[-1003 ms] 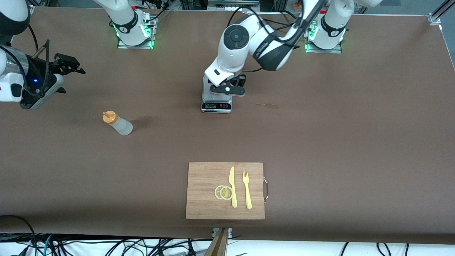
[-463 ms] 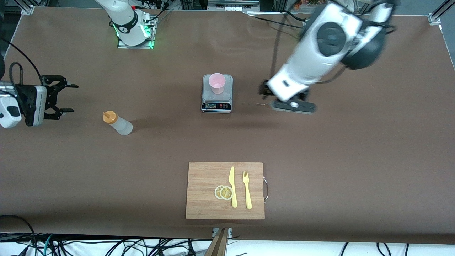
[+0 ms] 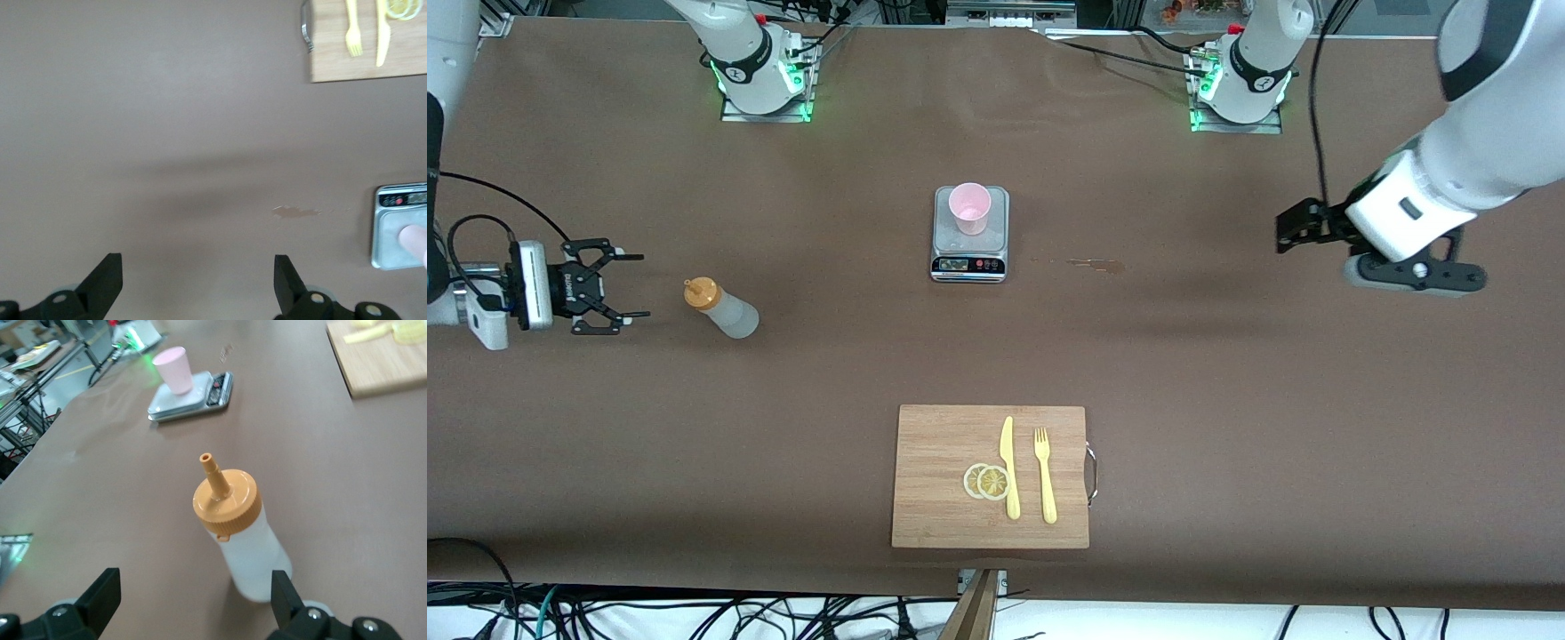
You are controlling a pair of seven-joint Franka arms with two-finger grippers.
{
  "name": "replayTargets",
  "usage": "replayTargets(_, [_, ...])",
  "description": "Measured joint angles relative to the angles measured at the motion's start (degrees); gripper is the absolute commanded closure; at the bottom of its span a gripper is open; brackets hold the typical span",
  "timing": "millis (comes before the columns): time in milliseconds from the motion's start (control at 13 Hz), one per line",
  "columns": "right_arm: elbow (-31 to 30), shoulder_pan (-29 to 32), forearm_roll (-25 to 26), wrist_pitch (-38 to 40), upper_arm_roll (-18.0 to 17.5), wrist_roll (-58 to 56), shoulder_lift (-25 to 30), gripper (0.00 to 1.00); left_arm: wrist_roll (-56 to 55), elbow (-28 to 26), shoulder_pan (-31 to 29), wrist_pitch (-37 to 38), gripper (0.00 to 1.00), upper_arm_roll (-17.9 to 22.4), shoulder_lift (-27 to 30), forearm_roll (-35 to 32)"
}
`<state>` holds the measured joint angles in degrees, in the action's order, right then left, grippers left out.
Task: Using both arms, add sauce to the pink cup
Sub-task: 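Release the cup and retract the left gripper while the right gripper reaches the bottle, then close the right gripper around the white sauce bottle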
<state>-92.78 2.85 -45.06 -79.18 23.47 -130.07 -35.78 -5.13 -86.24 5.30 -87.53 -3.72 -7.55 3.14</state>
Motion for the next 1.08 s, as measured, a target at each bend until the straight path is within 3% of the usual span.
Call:
replayTargets(309, [0.0, 0.4, -7.8, 3.7, 0.8, -10.6, -4.3, 0.00, 4.7, 0.1, -5.4, 1.9, 0.00, 0.0, 2.0, -1.9])
replayTargets(463, [0.0, 0.6, -9.3, 4.2, 0.8, -14.9, -6.6, 0.00, 7.1, 0.2, -7.8, 2.3, 0.00, 0.1, 2.3, -2.7])
replayTargets(1081, [0.1, -0.8, -17.3, 4.5, 0.4, -22.0, -11.4, 0.00, 7.7, 0.1, -7.9, 3.2, 0.00, -0.8, 1.6, -2.7])
